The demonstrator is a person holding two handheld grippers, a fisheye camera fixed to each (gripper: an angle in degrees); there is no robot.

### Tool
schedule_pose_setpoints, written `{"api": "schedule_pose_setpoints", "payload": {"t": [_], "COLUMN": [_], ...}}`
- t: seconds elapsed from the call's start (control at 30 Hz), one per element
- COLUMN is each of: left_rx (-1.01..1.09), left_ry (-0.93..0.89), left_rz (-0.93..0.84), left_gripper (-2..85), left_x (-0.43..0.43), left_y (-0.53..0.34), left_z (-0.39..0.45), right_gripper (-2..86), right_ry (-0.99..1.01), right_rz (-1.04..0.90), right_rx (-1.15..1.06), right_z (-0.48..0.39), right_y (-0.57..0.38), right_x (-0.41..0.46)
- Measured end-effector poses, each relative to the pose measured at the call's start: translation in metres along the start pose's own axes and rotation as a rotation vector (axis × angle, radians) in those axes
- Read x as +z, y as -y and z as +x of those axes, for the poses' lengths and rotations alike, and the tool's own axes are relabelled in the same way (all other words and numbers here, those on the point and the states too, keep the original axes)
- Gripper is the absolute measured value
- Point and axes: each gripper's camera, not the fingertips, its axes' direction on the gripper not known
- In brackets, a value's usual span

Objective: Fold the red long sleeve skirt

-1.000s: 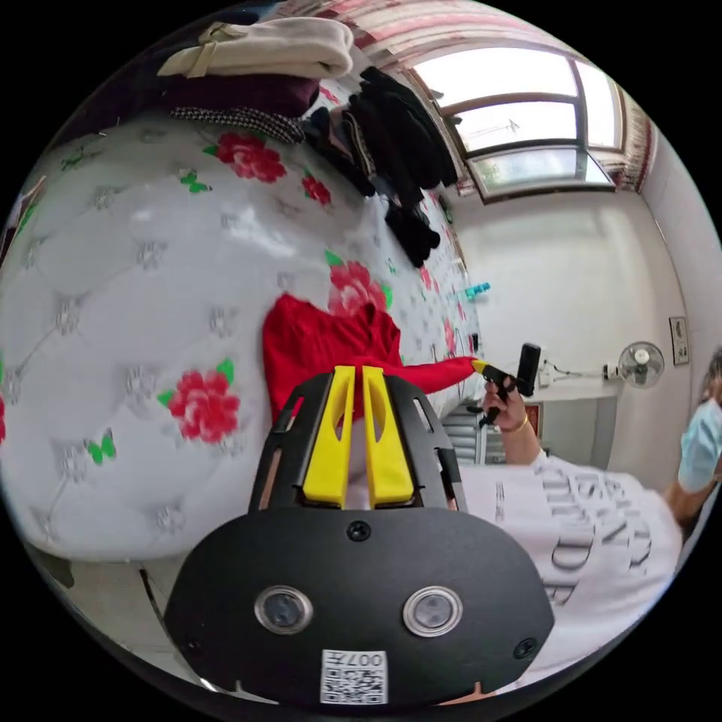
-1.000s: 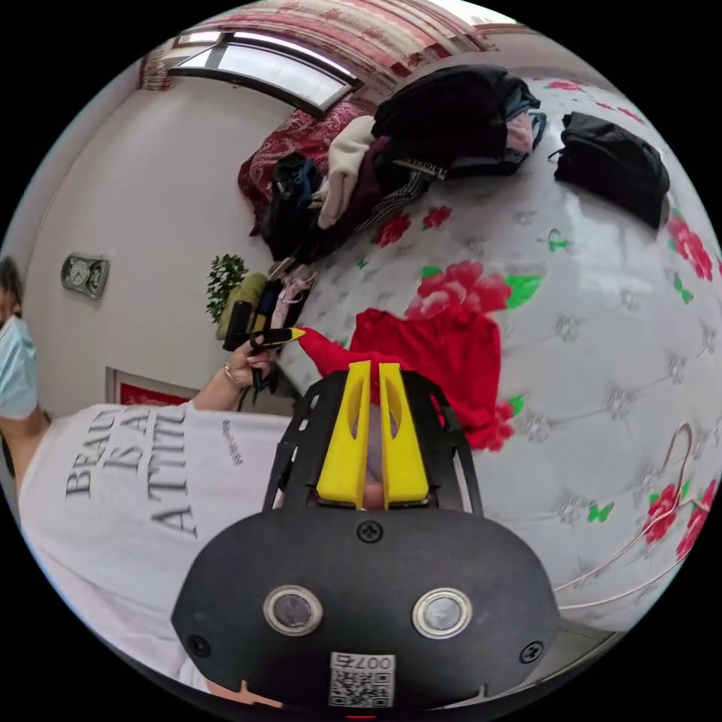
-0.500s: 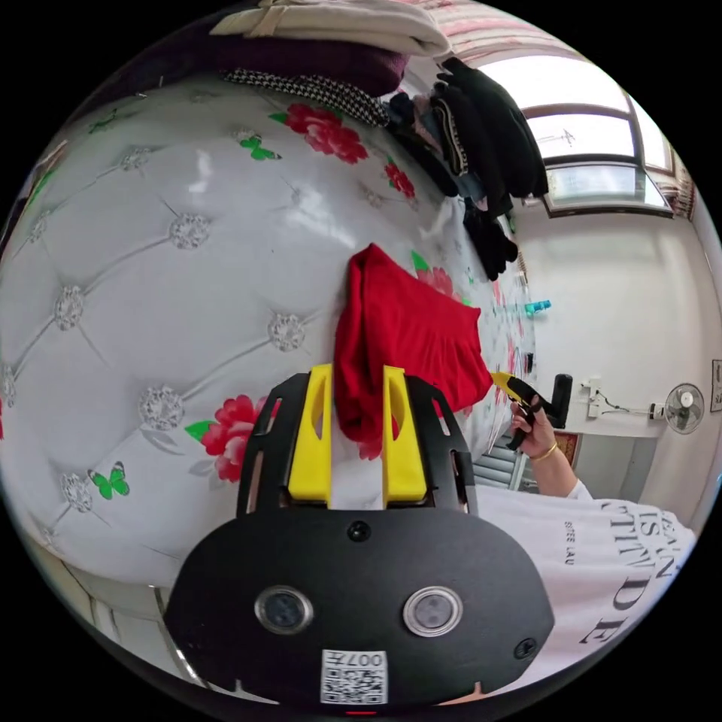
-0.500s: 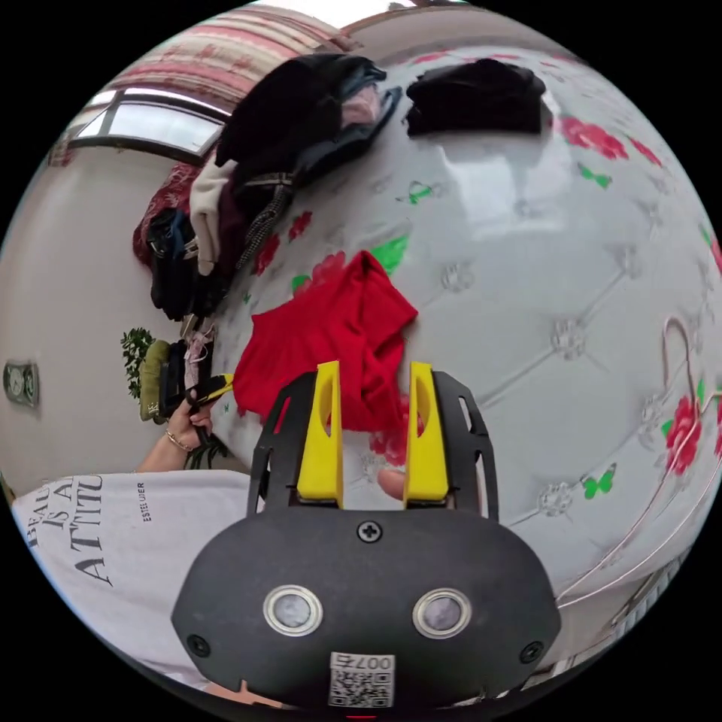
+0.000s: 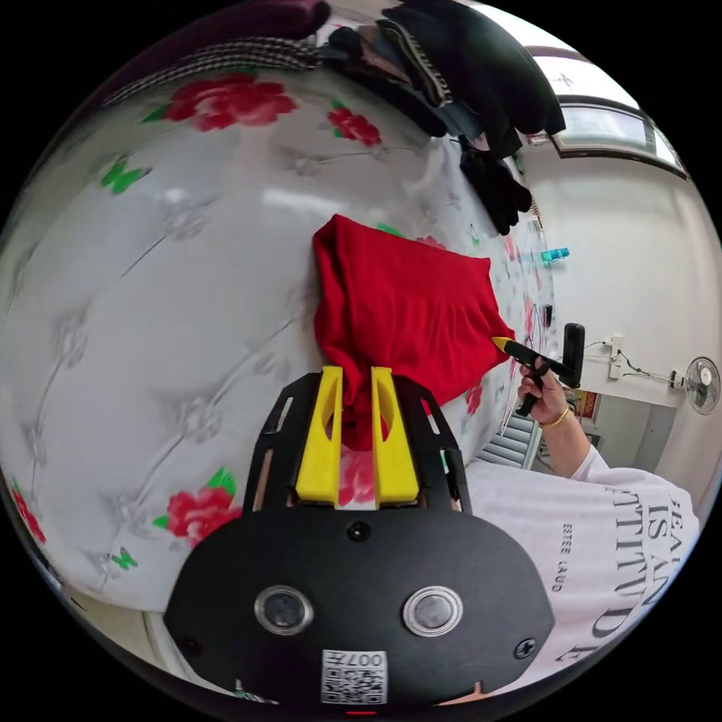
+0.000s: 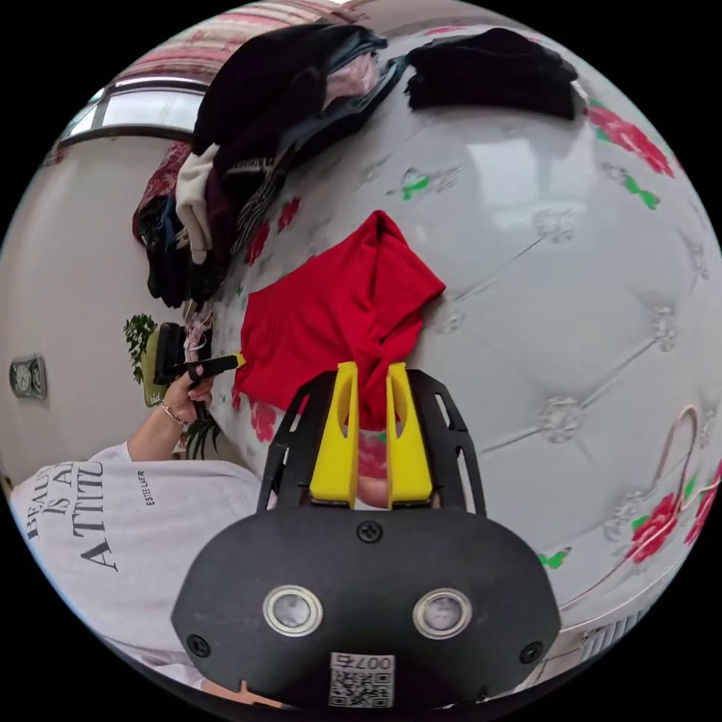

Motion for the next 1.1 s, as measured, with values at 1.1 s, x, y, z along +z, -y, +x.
{"api": "schedule_pose_setpoints", "payload": {"t": [1.1], "left_rx": [-0.196], "left_ry": [0.363], "left_rz": [0.348], "left_gripper": [7.1], "left_x": [-0.052], "left_y": [-0.215], "left_z": [0.053], "right_gripper": [3.8], "right_ry": [-0.586], "right_rz": [0.139], "right_rx": [-0.416], "right_z": [-0.162], "right_y": [0.006], "right_x": [0.073]}}
